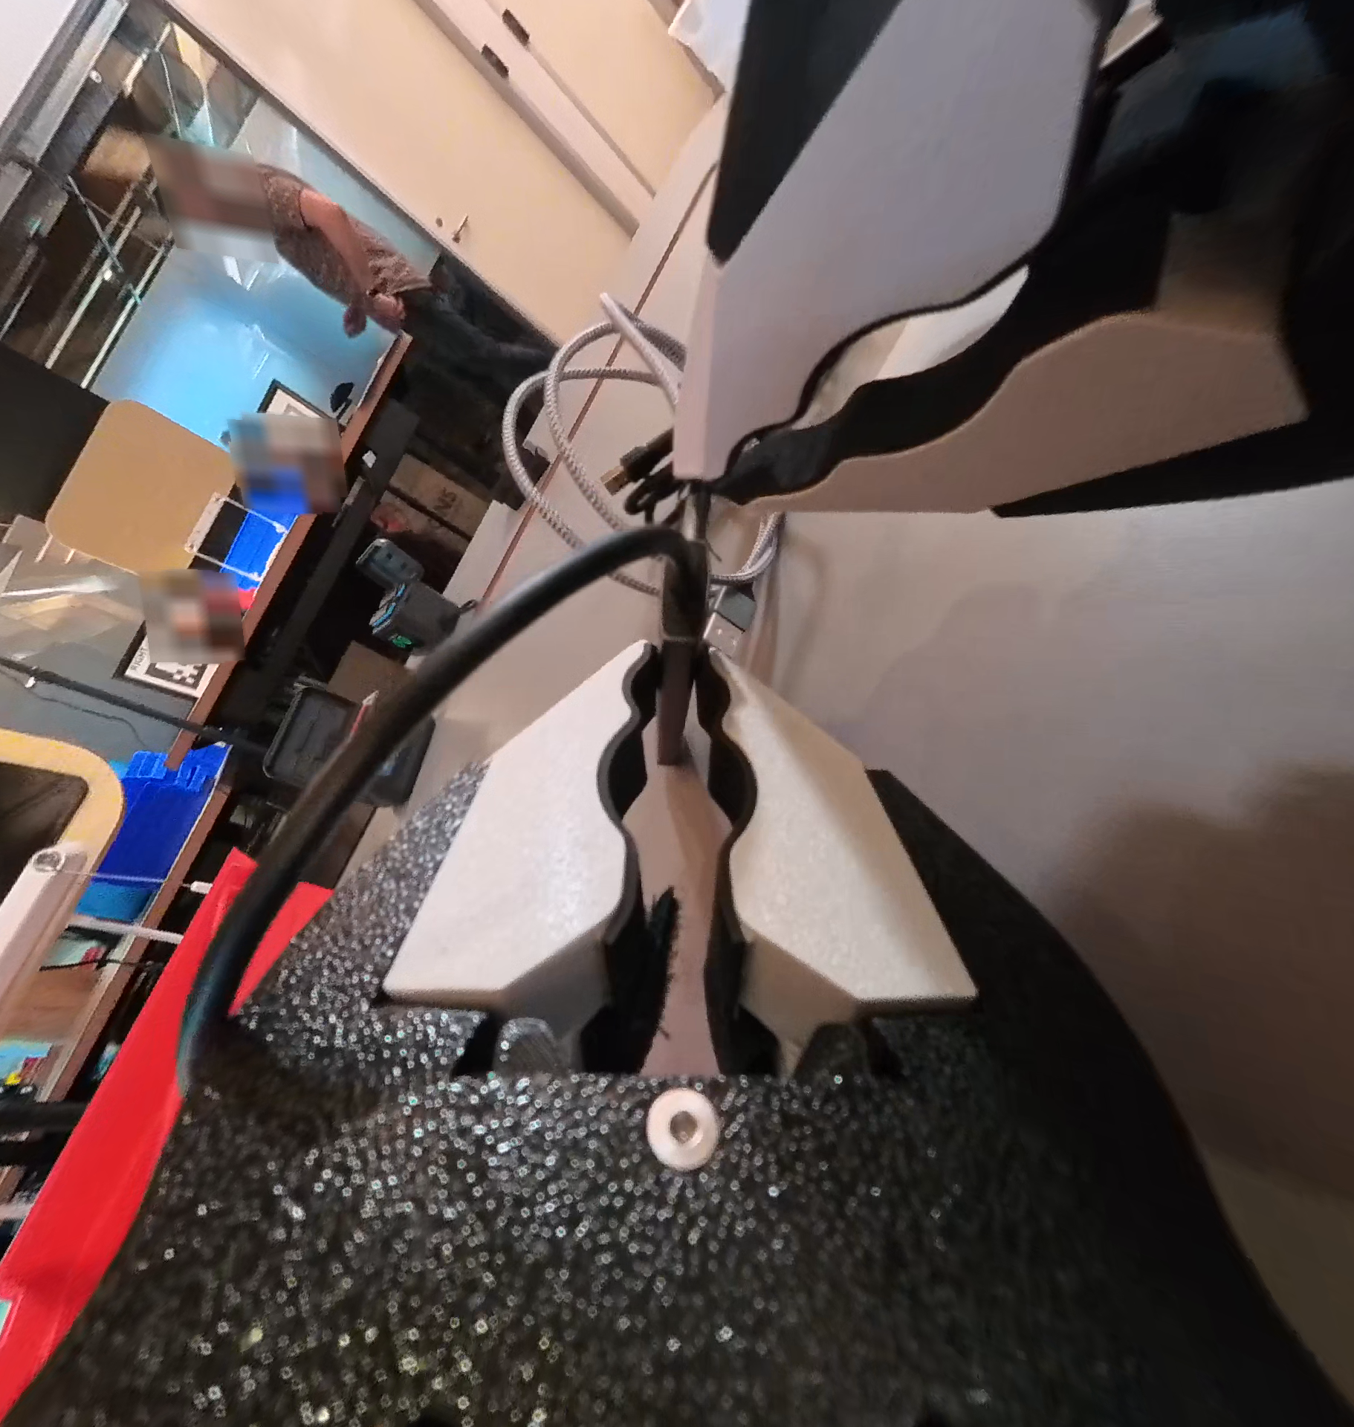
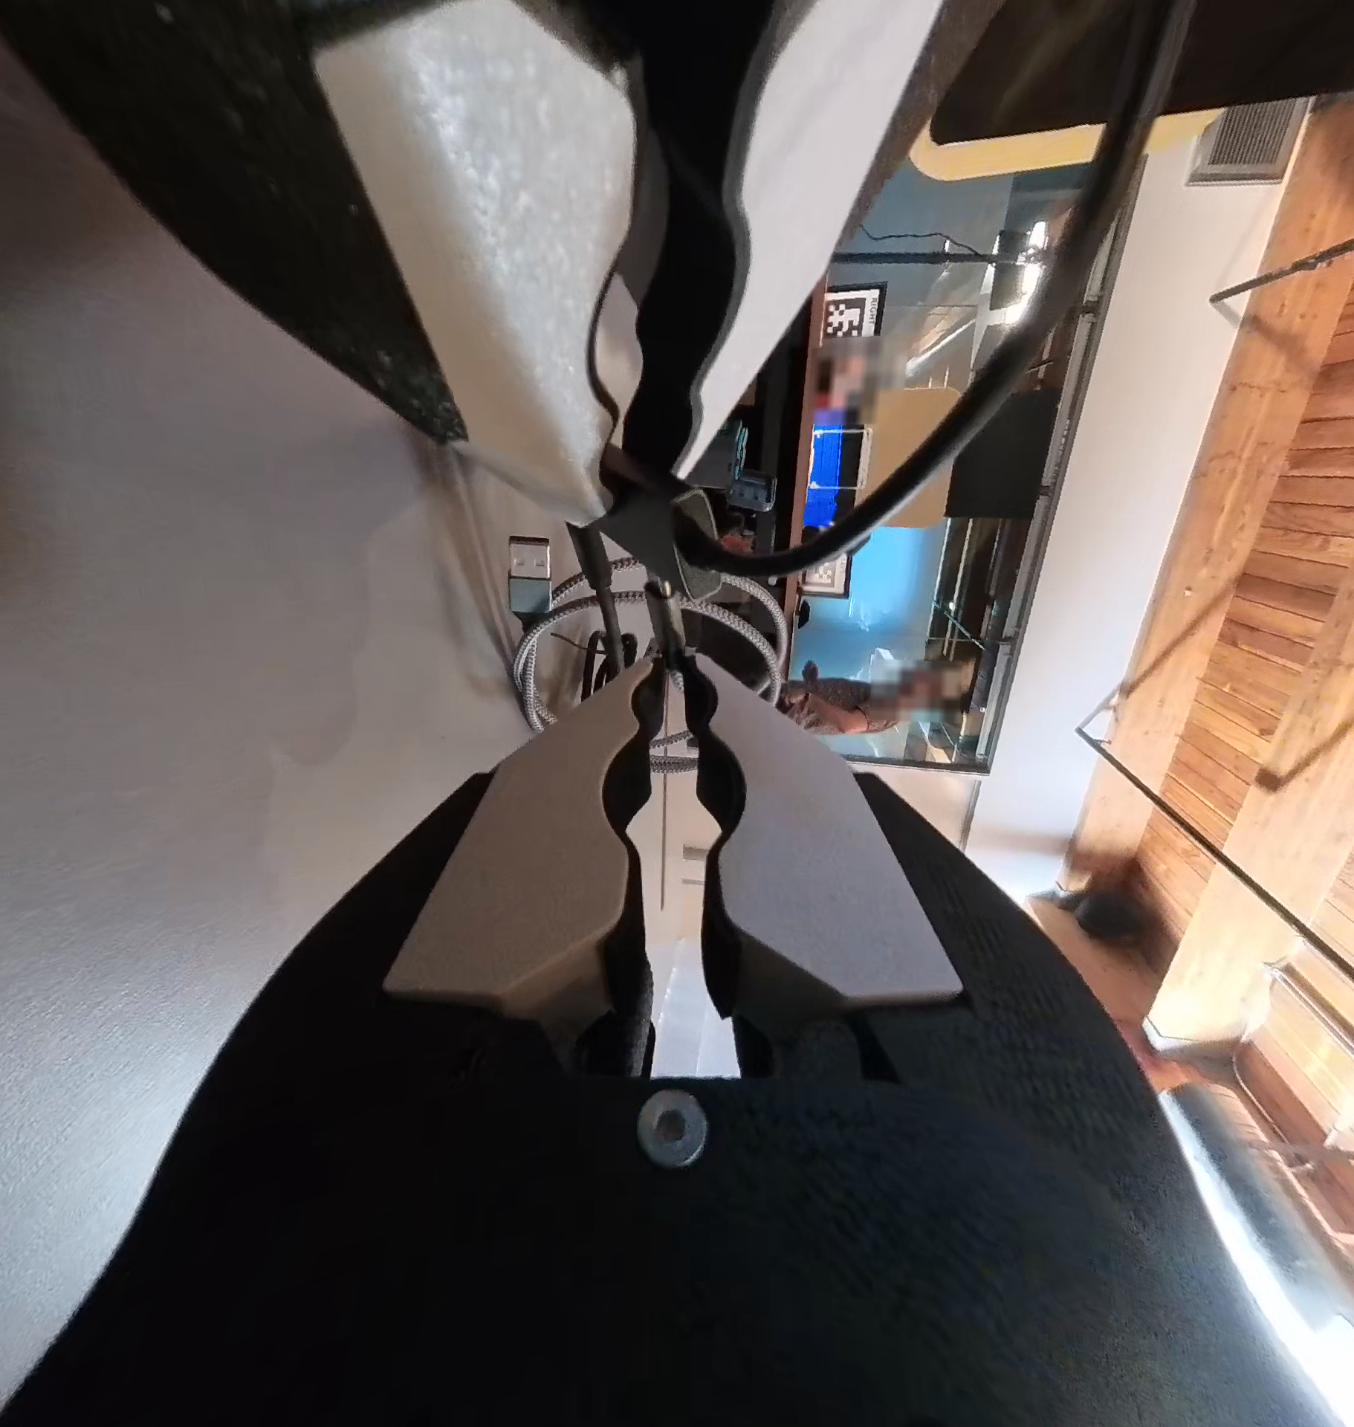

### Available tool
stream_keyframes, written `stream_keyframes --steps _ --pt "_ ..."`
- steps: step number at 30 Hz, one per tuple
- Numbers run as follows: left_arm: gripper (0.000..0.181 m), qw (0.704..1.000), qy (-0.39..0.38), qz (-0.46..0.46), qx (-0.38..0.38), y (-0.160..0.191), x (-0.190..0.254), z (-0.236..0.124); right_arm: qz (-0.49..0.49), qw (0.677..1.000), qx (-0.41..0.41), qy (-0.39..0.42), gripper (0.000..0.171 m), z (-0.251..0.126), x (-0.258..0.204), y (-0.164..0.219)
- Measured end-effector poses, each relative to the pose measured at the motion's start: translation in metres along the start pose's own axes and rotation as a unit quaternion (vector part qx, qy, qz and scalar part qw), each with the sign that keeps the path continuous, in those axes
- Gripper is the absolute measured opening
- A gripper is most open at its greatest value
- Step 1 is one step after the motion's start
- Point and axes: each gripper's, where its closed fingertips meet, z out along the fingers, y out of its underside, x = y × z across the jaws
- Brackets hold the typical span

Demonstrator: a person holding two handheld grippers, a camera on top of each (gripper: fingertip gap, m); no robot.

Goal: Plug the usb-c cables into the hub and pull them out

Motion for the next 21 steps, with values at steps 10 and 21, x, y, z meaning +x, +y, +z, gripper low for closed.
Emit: stream_keyframes --steps 10,21 --pt "0.008 1.0 0.0 -0.002 -0.005 0.0019 -0.0006 0.0 -0.003 1.0 0.019 0.017 0.003 -0.0043 0.0009 0.0" --pt "0.008 1.0 -0.003 -0.001 -0.01 0.0007 -0.0001 0.0021 0.01 1.0 0.005 0.019 0.002 0.0048 -0.0014 0.0012"
